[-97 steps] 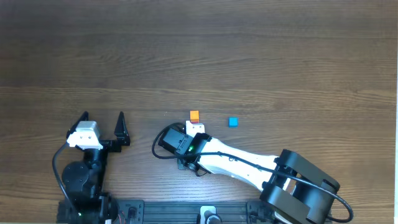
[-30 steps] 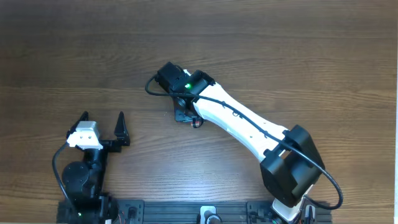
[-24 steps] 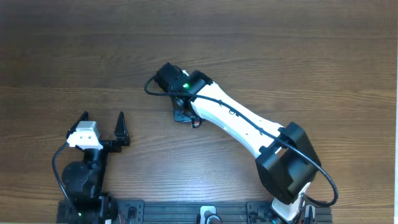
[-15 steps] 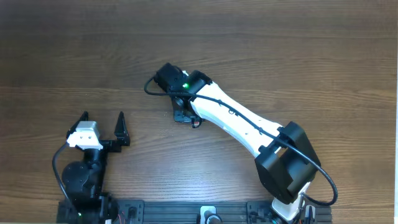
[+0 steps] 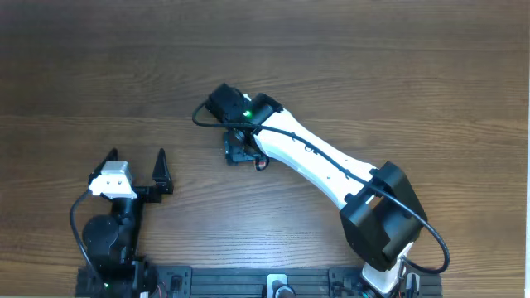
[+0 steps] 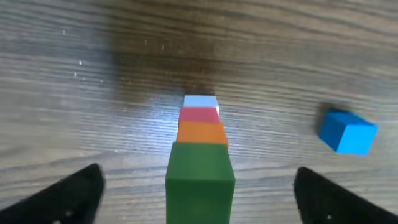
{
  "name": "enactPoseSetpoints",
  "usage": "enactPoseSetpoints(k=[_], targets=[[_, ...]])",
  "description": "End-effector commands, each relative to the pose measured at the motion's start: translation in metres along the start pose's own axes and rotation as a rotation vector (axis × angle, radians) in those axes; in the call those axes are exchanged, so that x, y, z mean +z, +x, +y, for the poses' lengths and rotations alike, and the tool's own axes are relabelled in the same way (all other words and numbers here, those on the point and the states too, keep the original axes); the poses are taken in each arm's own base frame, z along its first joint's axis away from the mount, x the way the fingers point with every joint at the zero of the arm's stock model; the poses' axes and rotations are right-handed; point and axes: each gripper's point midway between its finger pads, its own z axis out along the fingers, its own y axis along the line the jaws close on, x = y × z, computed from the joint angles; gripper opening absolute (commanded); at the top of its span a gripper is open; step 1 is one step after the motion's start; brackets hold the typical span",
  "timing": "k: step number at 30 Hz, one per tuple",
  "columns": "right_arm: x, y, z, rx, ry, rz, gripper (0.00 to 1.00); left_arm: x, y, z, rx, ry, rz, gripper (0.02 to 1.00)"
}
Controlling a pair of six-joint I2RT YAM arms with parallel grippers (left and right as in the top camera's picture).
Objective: Stack Cubes
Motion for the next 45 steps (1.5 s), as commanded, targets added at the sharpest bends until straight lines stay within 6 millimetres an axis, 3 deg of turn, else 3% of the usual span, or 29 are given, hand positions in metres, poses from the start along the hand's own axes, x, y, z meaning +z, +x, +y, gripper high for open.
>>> enactPoseSetpoints(k=[1, 6, 12, 14, 15, 18, 19, 24, 27, 28, 36, 45], targets=[[0.000, -0.007, 0.001, 0.013, -0.006, -0.007, 0.993, 0.000, 0.002, 0.000, 0.017, 0.005, 0.003, 1.000], [-0.014, -0.013, 0.003, 0.019, -0.032, -0.039, 0.991, 0.000, 0.002, 0.000, 0.017, 0.005, 0.003, 0.998], [-0.088, -0.025, -0.001, -0.016, -0.142, -0.187, 0.993, 0.000, 0.002, 0.000, 0.017, 0.005, 0.003, 1.000], [-0.112, -0.021, -0.023, 0.006, -0.132, -0.214, 0.991, 0.000, 0.002, 0.000, 0.017, 0.005, 0.003, 1.000], [-0.121, -0.017, -0.047, 0.037, -0.094, -0.216, 0.993, 0.000, 0.002, 0.000, 0.017, 0.005, 0.003, 1.000], [-0.125, -0.011, -0.080, 0.074, -0.030, -0.197, 0.993, 0.000, 0.002, 0.000, 0.017, 0.005, 0.003, 1.000], [-0.119, -0.009, -0.095, 0.072, -0.003, -0.171, 0.993, 0.000, 0.002, 0.000, 0.017, 0.005, 0.003, 1.000], [-0.084, -0.001, -0.125, 0.083, 0.042, -0.089, 0.993, 0.000, 0.002, 0.000, 0.017, 0.005, 0.003, 1.000], [-0.054, 0.003, -0.127, 0.066, 0.009, -0.058, 0.993, 0.000, 0.002, 0.000, 0.017, 0.005, 0.003, 1.000], [-0.036, 0.005, -0.127, 0.062, -0.005, -0.054, 0.991, 0.000, 0.002, 0.000, 0.017, 0.005, 0.003, 1.000], [0.039, 0.022, -0.135, 0.022, -0.011, -0.015, 0.993, 0.000, 0.002, 0.000, 0.017, 0.005, 0.002, 1.000], [0.072, 0.024, -0.133, 0.020, 0.006, 0.038, 0.963, 0.000, 0.002, 0.000, 0.017, 0.005, 0.003, 1.000]])
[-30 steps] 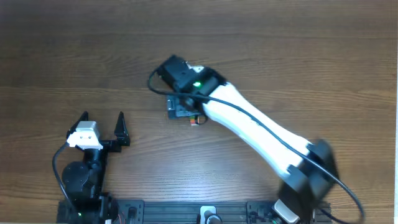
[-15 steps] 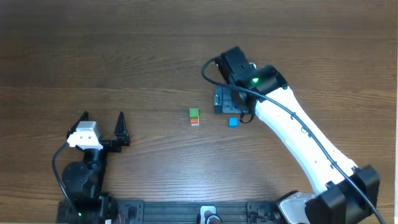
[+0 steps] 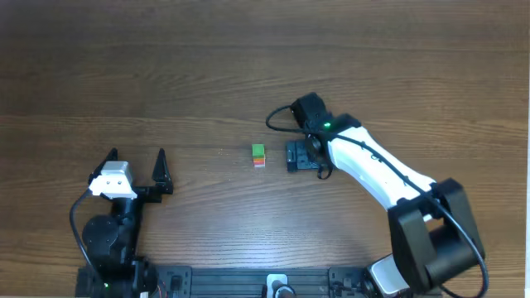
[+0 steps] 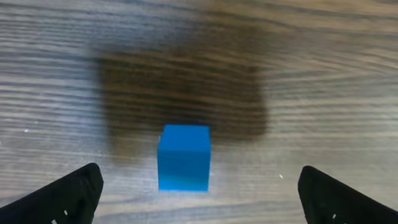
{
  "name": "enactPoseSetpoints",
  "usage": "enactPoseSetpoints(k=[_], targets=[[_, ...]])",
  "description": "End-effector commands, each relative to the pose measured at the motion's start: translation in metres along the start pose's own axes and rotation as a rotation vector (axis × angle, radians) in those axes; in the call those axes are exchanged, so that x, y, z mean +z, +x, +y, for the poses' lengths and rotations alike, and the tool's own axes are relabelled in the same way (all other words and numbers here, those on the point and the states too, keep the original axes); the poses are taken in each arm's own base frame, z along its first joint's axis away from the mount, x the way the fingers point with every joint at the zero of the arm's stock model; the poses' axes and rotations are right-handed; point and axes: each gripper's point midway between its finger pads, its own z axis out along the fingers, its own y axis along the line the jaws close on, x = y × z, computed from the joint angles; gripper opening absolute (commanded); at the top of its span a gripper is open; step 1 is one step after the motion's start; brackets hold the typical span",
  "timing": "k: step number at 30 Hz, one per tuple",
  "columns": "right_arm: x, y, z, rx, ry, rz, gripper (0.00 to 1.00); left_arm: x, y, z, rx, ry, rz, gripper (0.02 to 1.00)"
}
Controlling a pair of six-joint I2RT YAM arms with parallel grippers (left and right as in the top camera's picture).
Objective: Stack Cubes
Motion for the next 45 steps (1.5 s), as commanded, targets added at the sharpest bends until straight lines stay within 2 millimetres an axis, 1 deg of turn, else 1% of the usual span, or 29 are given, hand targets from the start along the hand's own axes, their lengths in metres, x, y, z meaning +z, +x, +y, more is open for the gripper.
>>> enactPoseSetpoints(k=[1, 2, 5, 7, 13, 17, 23, 34, 43, 45], targets=[[0.016, 0.004, -0.001, -0.006, 0.003, 0.033, 0.961, 0.000, 0.002, 0.000, 0.017, 0.005, 0.003, 1.000], [0.021, 0.003, 0.002, -0.013, -0.009, 0.039, 0.947, 0.000, 0.002, 0.000, 0.017, 0.005, 0.003, 1.000], [0.025, 0.003, 0.004, -0.012, -0.016, 0.045, 0.925, 0.000, 0.002, 0.000, 0.017, 0.005, 0.003, 1.000], [0.026, 0.004, 0.006, -0.012, -0.025, 0.050, 0.893, 0.000, 0.002, 0.000, 0.017, 0.005, 0.003, 0.998], [0.027, 0.006, 0.007, -0.008, -0.031, 0.055, 0.709, 0.000, 0.002, 0.000, 0.017, 0.005, 0.003, 0.998], [0.029, 0.009, 0.006, 0.003, -0.030, 0.060, 0.623, 0.000, 0.002, 0.000, 0.017, 0.005, 0.003, 1.000], [0.032, 0.012, 0.004, 0.023, -0.034, 0.068, 0.577, 0.000, 0.002, 0.000, 0.017, 0.005, 0.003, 1.000], [0.031, 0.009, 0.004, 0.030, -0.041, 0.057, 0.505, 0.000, 0.002, 0.000, 0.017, 0.005, 0.003, 1.000], [0.017, 0.005, 0.005, 0.031, -0.058, 0.026, 0.474, 0.000, 0.002, 0.000, 0.017, 0.005, 0.003, 1.000], [0.017, 0.006, 0.006, 0.030, -0.058, 0.027, 0.441, 0.000, 0.002, 0.000, 0.017, 0.005, 0.003, 1.000]])
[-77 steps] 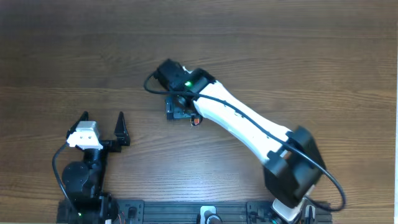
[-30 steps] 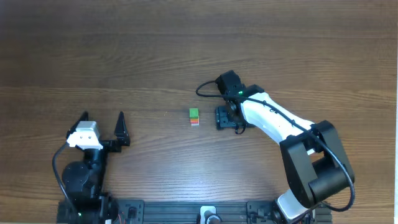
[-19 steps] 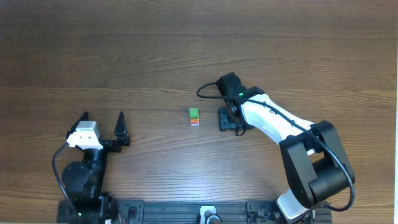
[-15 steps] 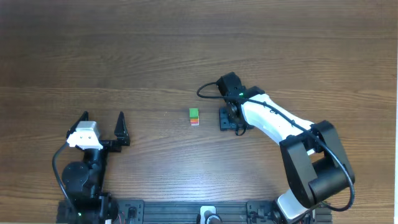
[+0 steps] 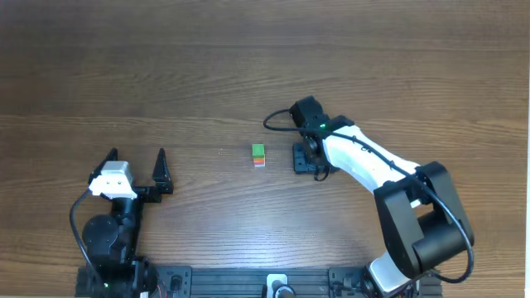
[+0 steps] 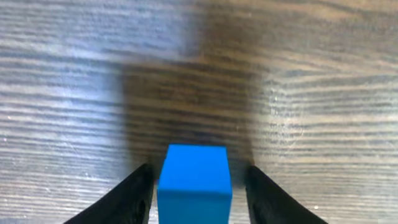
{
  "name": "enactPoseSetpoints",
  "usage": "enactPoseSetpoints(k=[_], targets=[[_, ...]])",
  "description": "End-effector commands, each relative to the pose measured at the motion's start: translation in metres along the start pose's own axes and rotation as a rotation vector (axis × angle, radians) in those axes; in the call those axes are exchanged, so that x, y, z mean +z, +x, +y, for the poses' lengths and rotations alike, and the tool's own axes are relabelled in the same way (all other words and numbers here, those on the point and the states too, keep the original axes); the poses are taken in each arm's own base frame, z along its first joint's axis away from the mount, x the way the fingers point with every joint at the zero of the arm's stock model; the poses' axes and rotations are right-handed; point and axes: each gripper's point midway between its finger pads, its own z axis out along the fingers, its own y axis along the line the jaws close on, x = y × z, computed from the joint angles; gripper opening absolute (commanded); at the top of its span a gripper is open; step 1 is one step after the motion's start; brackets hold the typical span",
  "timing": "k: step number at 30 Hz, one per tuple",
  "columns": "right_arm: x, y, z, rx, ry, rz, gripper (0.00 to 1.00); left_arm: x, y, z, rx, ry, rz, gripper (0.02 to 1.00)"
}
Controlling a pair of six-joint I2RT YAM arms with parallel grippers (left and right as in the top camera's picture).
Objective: Stack Cubes
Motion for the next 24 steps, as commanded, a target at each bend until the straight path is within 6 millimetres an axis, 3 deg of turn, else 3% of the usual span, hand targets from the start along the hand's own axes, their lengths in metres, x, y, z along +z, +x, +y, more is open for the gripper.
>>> enactPoseSetpoints(k=[1, 21, 24], targets=[[-0.0079, -0.0006, 0.0008, 0.017, -0.023, -0.016, 0.428, 0.0001, 0.0020, -0.0002, 0.017, 0.005, 0.003, 0.996], [-0.0082, -0.0035, 0.0026, 0.027, -0.028, -0.029, 0.150, 0.0001, 0.0019, -0.0003, 0.017, 0.005, 0.002, 1.000], [-0.0170, -0.0054, 0.0070, 0.022, -0.038, -0.048, 0.130, 0.0001, 0.0020, -0.0002, 0.017, 0.005, 0.003, 1.000]])
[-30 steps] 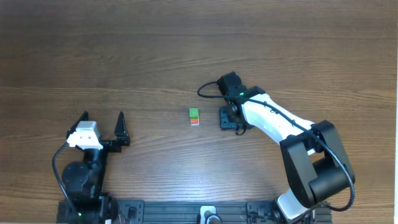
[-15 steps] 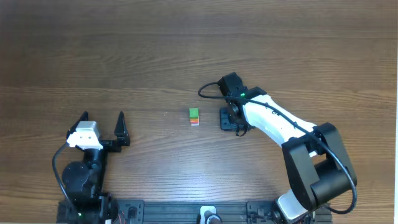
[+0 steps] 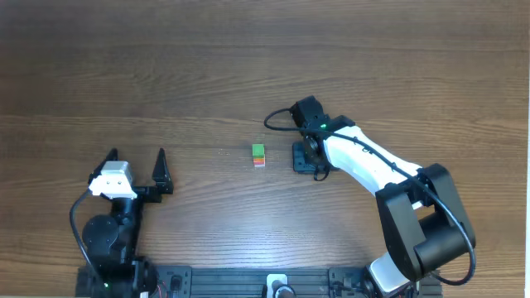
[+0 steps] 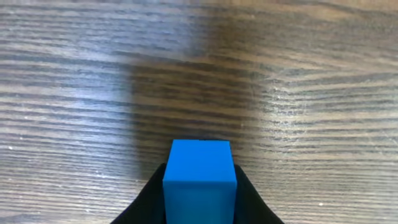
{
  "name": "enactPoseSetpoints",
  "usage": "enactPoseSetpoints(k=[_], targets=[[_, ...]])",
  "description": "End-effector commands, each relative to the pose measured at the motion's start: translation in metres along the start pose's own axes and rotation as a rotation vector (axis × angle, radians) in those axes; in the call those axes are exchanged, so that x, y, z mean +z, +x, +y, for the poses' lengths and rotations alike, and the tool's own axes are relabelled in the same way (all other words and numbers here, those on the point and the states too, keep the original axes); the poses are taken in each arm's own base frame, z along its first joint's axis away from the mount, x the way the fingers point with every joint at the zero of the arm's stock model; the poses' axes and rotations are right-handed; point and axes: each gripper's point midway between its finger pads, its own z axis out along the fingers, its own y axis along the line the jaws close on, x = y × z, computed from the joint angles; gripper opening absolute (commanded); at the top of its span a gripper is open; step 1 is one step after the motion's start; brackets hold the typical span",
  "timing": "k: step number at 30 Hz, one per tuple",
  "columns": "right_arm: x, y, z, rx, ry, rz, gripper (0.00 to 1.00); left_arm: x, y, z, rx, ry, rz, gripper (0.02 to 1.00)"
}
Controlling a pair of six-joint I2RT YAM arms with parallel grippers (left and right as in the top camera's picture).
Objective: Stack Cubes
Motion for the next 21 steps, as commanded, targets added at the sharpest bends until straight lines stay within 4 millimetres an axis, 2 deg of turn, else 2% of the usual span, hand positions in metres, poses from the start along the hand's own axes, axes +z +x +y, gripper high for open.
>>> enactPoseSetpoints(k=[1, 3, 4, 6, 7, 8, 11, 15, 18, 21], targets=[[-0.021, -0.005, 0.007, 0.002, -0.028, -0.049, 0.126, 0.000, 0.002, 0.000, 0.017, 0.005, 0.003, 1.000], [-0.056, -0.010, 0.020, -0.019, -0.051, -0.100, 0.104, 0.000, 0.002, 0.000, 0.017, 0.005, 0.003, 1.000], [-0.063, -0.011, 0.021, -0.016, -0.049, -0.112, 0.102, 0.000, 0.002, 0.000, 0.017, 0.005, 0.003, 1.000], [-0.103, -0.014, 0.030, -0.001, -0.015, -0.148, 0.084, 0.000, 0.002, 0.000, 0.017, 0.005, 0.003, 1.000], [-0.113, -0.014, 0.034, -0.001, -0.009, -0.151, 0.080, 0.000, 0.002, 0.000, 0.017, 0.005, 0.003, 0.998], [-0.133, -0.014, 0.044, -0.008, -0.005, -0.159, 0.073, 0.000, 0.002, 0.000, 0.017, 0.005, 0.003, 1.000], [-0.167, -0.020, 0.073, -0.030, -0.011, -0.201, 0.060, 0.000, 0.002, 0.000, 0.017, 0.005, 0.003, 1.000], [-0.176, -0.029, 0.101, -0.032, -0.029, -0.206, 0.040, 0.000, 0.002, 0.000, 0.017, 0.005, 0.003, 1.000], [-0.163, -0.036, 0.125, -0.037, -0.035, -0.165, 0.023, 0.000, 0.002, 0.000, 0.017, 0.005, 0.003, 1.000], [-0.148, -0.034, 0.134, -0.021, -0.014, -0.117, 0.014, 0.000, 0.002, 0.000, 0.017, 0.005, 0.003, 1.000]])
